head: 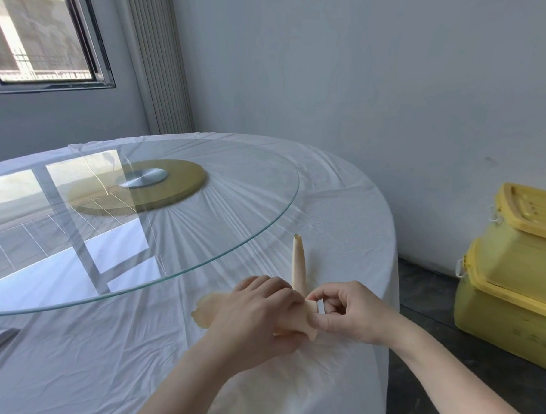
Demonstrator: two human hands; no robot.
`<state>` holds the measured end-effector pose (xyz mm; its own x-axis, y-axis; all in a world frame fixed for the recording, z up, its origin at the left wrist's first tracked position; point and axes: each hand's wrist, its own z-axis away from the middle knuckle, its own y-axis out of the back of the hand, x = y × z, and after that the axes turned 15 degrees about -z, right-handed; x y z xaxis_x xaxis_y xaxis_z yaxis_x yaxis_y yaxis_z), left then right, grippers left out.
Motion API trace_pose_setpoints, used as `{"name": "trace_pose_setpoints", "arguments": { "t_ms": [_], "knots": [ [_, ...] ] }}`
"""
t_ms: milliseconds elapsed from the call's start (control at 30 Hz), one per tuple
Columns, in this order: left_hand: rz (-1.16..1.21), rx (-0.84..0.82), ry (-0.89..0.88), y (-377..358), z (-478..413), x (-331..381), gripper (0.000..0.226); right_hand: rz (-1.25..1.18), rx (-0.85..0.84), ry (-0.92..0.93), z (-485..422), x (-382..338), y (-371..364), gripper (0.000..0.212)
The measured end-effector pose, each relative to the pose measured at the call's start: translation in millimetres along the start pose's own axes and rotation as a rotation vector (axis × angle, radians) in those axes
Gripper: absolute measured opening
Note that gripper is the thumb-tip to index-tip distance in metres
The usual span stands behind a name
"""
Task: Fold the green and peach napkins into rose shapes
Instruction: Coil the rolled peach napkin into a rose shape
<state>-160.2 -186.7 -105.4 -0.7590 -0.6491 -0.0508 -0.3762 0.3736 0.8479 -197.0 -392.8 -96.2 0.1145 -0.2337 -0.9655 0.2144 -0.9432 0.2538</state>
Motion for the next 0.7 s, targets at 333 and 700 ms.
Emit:
{"name": "trace_pose_setpoints", "arguments": {
  "t_ms": [333, 700],
  "knots": [
    [0.021, -0.062, 0.03, 1, 1, -5, 0.049, 0.104, 0.125, 0.128, 10, 7, -11, 0.027],
    [-0.124, 0.241, -0.05, -4, -4, -2, 0.024, 0.099, 0.118, 0.058, -16, 2, 8, 0.033]
  ]
}}
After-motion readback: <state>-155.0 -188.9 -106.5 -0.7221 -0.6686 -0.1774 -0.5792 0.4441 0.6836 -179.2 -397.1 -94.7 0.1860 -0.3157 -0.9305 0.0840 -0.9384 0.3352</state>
